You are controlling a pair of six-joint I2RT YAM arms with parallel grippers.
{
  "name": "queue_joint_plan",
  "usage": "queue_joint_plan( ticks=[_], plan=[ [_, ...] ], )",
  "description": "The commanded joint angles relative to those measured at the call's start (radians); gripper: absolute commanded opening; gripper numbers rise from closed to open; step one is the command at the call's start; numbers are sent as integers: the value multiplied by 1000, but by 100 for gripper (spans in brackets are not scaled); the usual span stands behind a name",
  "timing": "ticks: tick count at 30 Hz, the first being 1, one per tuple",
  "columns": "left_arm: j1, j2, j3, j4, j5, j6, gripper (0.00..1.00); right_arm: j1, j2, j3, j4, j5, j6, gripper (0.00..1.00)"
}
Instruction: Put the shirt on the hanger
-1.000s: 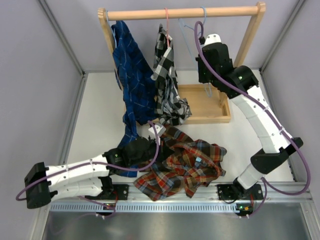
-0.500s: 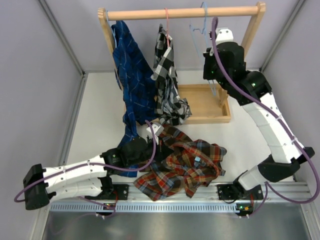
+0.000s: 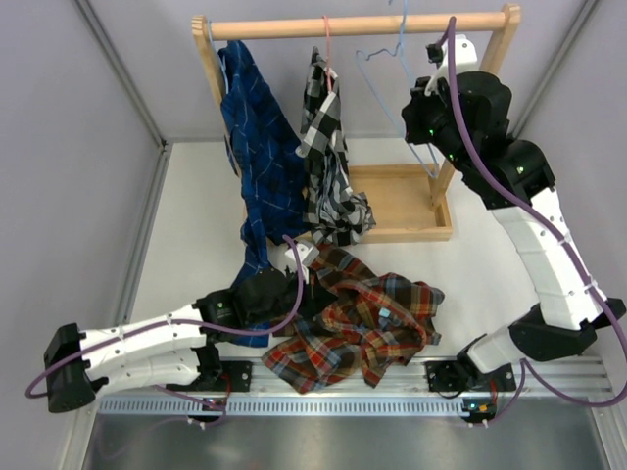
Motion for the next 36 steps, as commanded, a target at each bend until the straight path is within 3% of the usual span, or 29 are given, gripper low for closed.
queue_joint_plan(
  ticks=[1,11,16,22,27,29,36],
  plan=[
    [2,-28,44,-1,-16,-19,0,-28,-28,33,89,-27,-35,0],
    [2,-29,76,-41,-63,-47,0,-28,-138,-50,184,-44,-81,0],
    [2,-29,134,-128,-175,-76,0,-28,-290,-186,48,-79,-38,0],
    [14,92,286,-271,-241,-44,0,-28,-689,-488,-135,-312,31,0],
    [82,187,352,-290,-143,-45,0,-28,-867,-544,-408,-657,-18,0],
    [122,208,378,-288,-109,-44,0,-28,-911,-566,-474,-707,-72,0],
    [146,285,440,-283,-65,-32,0,-8,-1086,-720,-517,-774,2,0]
  ],
)
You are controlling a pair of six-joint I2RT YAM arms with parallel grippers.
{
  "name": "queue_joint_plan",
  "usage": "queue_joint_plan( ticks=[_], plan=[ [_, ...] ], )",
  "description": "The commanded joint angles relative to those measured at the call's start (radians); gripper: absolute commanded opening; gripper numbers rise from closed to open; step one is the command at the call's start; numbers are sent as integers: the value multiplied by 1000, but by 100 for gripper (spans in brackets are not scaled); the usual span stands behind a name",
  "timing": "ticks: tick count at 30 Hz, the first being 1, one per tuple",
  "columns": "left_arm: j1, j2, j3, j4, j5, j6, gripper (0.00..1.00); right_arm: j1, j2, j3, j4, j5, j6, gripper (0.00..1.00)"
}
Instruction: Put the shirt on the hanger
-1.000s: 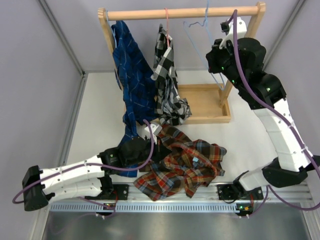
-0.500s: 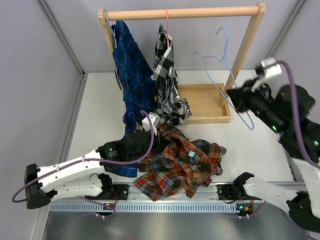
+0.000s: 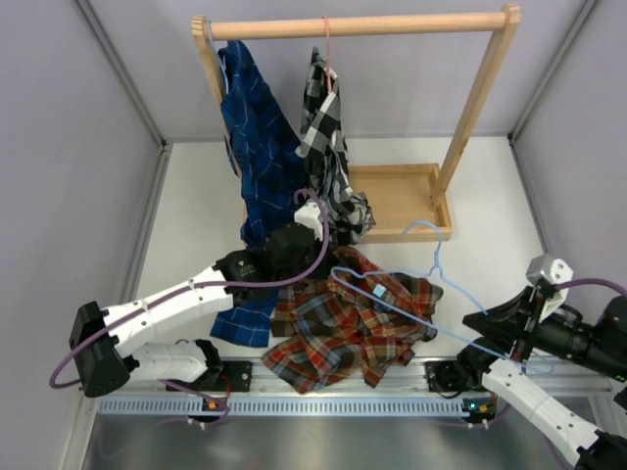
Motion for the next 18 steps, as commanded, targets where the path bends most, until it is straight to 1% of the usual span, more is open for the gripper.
queue_joint_plan(
  ticks=[1,4,6,8,13,18],
  plan=[
    [7,17,66,11,45,11,0,5,-31,-104,-71,-71,31,0],
    [9,32,78,11,74,11,0,3,-37,-181,-71,-36,42,0],
    [9,31,77,14,93,5,0,3,-31,-192,-70,24,42,0],
    [9,17,61,28,108,-3,0,3,-17,-171,-70,68,39,0],
    [9,13,34,35,94,9,0,3,18,-102,-76,84,27,0],
    [9,25,35,38,120,20,0,5,38,-70,-96,122,25,0]
  ],
)
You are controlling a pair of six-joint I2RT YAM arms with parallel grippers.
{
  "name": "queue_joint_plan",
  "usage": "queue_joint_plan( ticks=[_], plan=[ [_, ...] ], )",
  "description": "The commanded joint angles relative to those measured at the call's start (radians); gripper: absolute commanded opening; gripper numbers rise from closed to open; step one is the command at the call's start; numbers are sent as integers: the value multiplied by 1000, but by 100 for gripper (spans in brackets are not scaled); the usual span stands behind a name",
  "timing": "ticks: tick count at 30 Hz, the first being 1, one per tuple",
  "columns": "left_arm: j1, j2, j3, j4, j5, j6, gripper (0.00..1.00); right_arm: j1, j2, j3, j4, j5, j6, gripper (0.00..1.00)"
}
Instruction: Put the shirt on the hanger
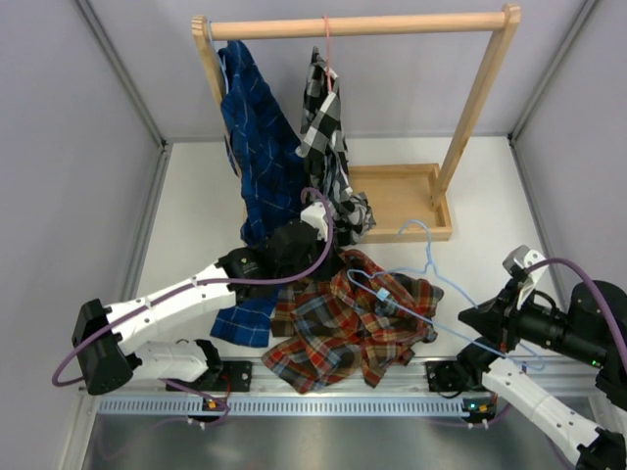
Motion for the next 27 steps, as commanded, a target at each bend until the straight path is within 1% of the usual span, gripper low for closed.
queue_joint_plan(
  ticks=[1,6,7,9,10,11,12,13,14,15,17,18,19,20,21,23,24,26,27],
  plan=[
    [5,-8,0,40,24,19,0,4,32,43,-18,42,-1,0],
    [3,-22,2,69,91,22,0,4,73,11,-1,40,-9,0],
    [3,-28,0,72,129,22,0,6,82,11,13,35,-7,0],
    [3,-36,-4,83,162,19,0,4,84,-7,53,2,6,0],
    [3,-39,-7,98,200,19,0,4,84,-25,131,-23,20,0],
    [2,-45,-7,109,225,19,0,3,84,-50,177,-103,34,0],
    [2,-46,-6,118,252,22,0,4,82,-106,226,-142,64,0],
    [-1,-48,0,128,307,22,0,4,84,-134,277,-171,80,0],
    [-6,-52,8,126,338,37,0,4,79,-166,383,-216,95,0],
    [-23,-56,19,125,372,51,0,4,75,-224,434,-236,120,0],
    [-50,-97,39,122,419,80,0,6,52,-288,534,-289,141,0],
    [-81,-115,45,117,417,92,0,4,45,-350,627,-313,158,0],
    [-98,-149,69,103,406,120,0,4,27,-383,675,-363,167,0],
    [-125,-158,91,41,374,135,0,4,16,-441,721,-377,177,0],
    [-138,-161,117,2,360,155,0,4,6,-469,807,-385,199,0],
    [-167,-149,195,-106,334,204,0,6,-42,-536,889,-383,222,0],
    [-176,-142,218,-137,325,217,0,4,-62,-556,965,-371,233,0],
    [-219,-119,290,-188,296,252,0,4,-131,-610,1044,-345,253,0],
    [-237,-111,318,-249,242,264,0,4,-149,-625,1080,-339,278,0]
  ],
)
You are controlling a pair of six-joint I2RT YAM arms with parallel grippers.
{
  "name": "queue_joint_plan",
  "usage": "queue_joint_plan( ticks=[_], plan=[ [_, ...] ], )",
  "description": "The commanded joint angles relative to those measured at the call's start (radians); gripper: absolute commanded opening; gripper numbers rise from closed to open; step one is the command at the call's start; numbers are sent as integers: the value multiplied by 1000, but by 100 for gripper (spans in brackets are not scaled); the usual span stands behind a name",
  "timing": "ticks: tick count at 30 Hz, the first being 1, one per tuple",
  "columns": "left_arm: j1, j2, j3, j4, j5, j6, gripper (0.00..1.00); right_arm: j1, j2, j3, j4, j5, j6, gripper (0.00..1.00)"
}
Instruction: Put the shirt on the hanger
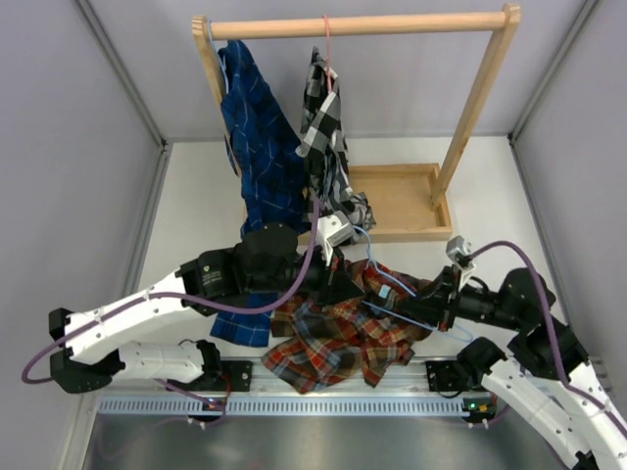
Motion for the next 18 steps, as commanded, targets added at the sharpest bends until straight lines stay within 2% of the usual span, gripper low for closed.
queue_joint_plan(
  ticks=[1,2,3,7,12,14,17,18],
  plan=[
    [-72,22,136,-153,-96,103,0,4,-85,-38,381,-11,80,0],
    [-101,31,170,-190,-144,112,0,5,-104,-46,398,-28,88,0],
    [-109,36,237,-260,-269,117,0,5,-108,-41,403,-34,92,0],
    [-110,95,386,-411,-551,123,0,4,-151,-47,424,-27,117,0],
    [-124,189,577,-462,-592,157,0,4,-256,-150,620,13,241,0],
    [-144,244,678,-482,-581,180,0,4,-294,-162,642,64,255,0],
    [-201,300,735,-485,-491,227,0,4,-279,-129,614,128,229,0],
    [-218,313,735,-484,-503,234,0,4,-267,-122,605,138,226,0]
  ],
)
